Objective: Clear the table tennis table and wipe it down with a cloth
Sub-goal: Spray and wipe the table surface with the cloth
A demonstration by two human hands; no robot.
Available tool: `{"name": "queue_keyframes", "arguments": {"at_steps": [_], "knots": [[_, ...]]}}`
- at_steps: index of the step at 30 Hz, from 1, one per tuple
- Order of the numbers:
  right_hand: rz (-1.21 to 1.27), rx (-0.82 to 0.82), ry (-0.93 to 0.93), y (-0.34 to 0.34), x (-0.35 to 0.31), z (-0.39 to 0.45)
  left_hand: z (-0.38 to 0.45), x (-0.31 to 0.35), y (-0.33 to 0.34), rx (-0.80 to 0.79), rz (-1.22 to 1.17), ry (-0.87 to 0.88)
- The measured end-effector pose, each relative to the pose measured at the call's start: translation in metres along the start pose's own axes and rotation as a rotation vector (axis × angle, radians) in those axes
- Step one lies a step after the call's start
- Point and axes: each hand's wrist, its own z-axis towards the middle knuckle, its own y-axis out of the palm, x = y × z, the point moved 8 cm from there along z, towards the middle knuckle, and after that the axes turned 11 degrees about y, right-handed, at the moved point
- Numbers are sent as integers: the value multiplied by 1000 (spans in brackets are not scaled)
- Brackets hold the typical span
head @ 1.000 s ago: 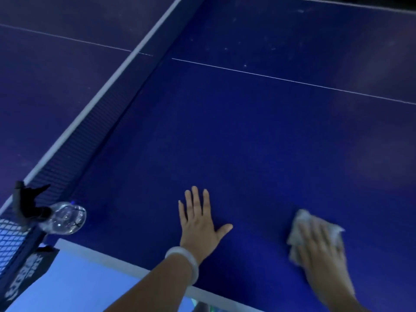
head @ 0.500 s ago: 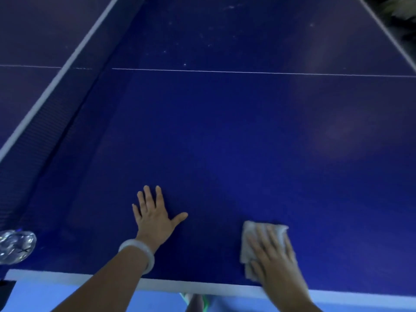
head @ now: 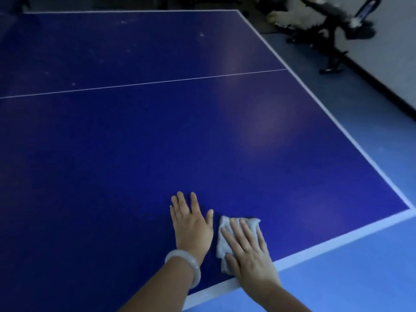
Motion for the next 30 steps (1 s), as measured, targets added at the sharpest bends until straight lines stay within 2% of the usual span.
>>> {"name": "queue_keyframes", "arguments": {"at_steps": [2, 4, 6, 8, 10, 11, 12, 13, 16, 17, 19, 20, 21, 24, 26, 28, 30], "knots": [[1, 27, -26, -3, 37, 0, -1, 8, 10, 37, 18, -42], [25, 89, 97, -12, 94, 8, -5, 12, 12, 101, 76, -47], [74, 132, 344, -19, 163, 16, -8, 14, 12, 134, 133, -46], [202, 125, 674, -19, 217, 19, -7, 16, 13, 140, 161, -53], [293, 142, 924, -18, 226, 19, -7, 17, 16, 136, 179, -65], [287, 137, 936, -19, 211, 24, -7, 17, 16, 136, 186, -67], [245, 133, 858, -19, 186, 32, -7, 17, 16, 141, 194, -66], [186, 139, 705, -20, 154, 40, -7, 16, 17, 142, 200, -69], [54, 155, 89, -13, 62, 37, -6, 15, 17, 154, 204, -85], [33, 116, -66, -7, 52, 31, -5, 15, 16, 166, 202, -85], [-87, 57, -203, -4, 75, 34, -5, 15, 16, 178, 202, -86], [-156, 72, -192, -4, 100, 40, -4, 15, 16, 177, 207, -88], [-177, 71, -92, -2, 136, 49, -5, 15, 16, 173, 213, -89], [130, 156, 602, -22, 265, 49, -5, 16, 16, 159, 221, -88], [304, 206, 853, -25, 293, 33, -5, 17, 16, 151, 230, -87], [276, 246, 852, -29, 270, 35, -5, 18, 17, 152, 236, -80], [180, 219, 640, -30, 216, 43, -6, 18, 16, 167, 233, -71]]}}
